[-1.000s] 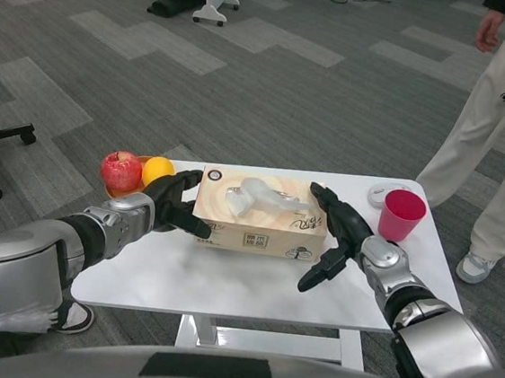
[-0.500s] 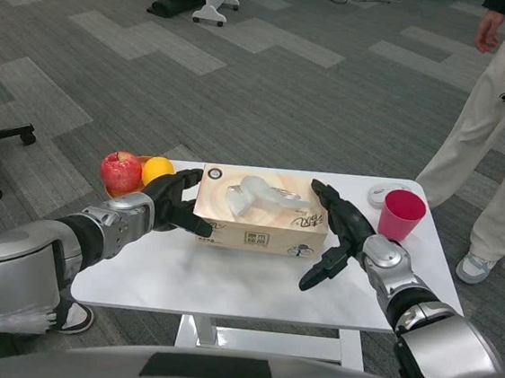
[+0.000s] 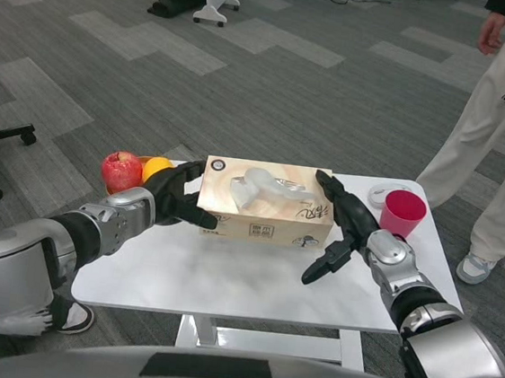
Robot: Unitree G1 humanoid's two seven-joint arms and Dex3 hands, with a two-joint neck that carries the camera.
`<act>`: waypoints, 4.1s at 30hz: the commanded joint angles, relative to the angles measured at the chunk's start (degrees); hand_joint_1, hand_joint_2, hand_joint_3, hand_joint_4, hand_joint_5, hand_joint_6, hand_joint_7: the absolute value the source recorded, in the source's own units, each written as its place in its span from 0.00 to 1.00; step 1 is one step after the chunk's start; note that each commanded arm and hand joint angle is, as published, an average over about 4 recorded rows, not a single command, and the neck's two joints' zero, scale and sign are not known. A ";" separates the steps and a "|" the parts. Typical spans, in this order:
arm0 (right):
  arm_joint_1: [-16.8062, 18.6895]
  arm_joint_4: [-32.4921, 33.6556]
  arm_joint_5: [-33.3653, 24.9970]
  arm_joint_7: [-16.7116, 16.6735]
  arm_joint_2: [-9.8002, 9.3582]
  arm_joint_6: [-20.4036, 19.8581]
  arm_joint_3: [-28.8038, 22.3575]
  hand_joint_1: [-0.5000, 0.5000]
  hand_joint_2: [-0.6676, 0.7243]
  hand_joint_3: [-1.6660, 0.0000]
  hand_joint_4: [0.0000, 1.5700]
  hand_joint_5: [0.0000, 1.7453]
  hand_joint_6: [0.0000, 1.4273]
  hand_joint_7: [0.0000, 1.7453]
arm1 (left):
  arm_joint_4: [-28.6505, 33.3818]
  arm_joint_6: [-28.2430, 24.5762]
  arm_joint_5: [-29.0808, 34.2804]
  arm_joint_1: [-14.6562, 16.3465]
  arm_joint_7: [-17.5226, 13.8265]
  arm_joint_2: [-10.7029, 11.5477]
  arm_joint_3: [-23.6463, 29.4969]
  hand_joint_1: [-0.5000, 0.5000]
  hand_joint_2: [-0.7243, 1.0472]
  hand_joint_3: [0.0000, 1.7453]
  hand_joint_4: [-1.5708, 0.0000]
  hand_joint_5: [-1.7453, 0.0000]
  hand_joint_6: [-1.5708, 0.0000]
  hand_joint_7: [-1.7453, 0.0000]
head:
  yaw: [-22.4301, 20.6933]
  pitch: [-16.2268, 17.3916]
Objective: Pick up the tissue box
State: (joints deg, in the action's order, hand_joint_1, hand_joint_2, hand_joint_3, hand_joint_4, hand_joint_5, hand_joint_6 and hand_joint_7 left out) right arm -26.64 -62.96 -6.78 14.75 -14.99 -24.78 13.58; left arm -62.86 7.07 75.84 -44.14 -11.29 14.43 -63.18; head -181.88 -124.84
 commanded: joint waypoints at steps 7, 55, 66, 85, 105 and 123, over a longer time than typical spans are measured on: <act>-0.41 5.20 0.19 1.51 2.07 -0.91 0.46 0.30 0.64 0.94 0.00 0.06 0.00 0.02 | 5.07 0.29 -0.21 0.39 -2.25 -1.23 2.21 1.00 1.00 0.15 1.00 0.94 1.00 1.00 | -0.01 0.06; 0.98 15.77 -0.60 1.51 1.28 -0.89 0.39 0.33 0.64 0.90 0.00 0.06 0.00 0.02 | 17.55 1.45 -1.06 2.59 -2.95 0.68 10.03 1.00 1.00 0.15 1.00 0.94 1.00 1.00 | 0.06 -0.40; 1.18 17.04 -0.86 1.51 1.28 -0.89 0.48 0.33 0.64 0.92 0.00 0.06 0.00 0.01 | 18.73 1.63 -1.17 2.94 -2.95 0.86 10.74 1.00 1.00 0.15 1.00 0.94 1.00 1.00 | 0.06 -0.29; 1.68 19.79 -0.86 1.51 1.10 -0.89 0.50 0.33 0.64 0.90 0.00 0.06 0.00 0.04 | 21.72 1.80 -2.25 3.51 -3.04 1.12 12.89 1.00 1.00 0.15 1.00 0.94 1.00 1.00 | 0.10 -0.38; 1.77 19.90 -0.95 1.51 1.08 -0.82 0.57 0.33 0.64 0.90 0.00 0.06 0.00 0.00 | 22.16 1.89 -2.56 3.62 -3.13 1.21 13.44 1.00 1.00 0.15 1.00 0.94 1.00 1.00 | 0.15 -0.60; 1.77 20.12 -0.93 1.51 1.01 -0.87 0.57 0.33 0.64 0.90 0.00 0.06 0.00 0.04 | 22.60 1.98 -2.63 3.71 -3.13 1.30 13.72 1.00 1.00 0.15 1.00 0.94 1.00 1.00 | 0.14 -0.57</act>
State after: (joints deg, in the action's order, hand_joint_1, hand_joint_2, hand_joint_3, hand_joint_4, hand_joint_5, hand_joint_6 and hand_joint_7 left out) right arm -24.22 -46.13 -8.69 12.80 -17.97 -24.55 11.46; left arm -46.13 8.86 73.68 -39.08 -10.79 20.46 -48.84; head -181.76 -125.42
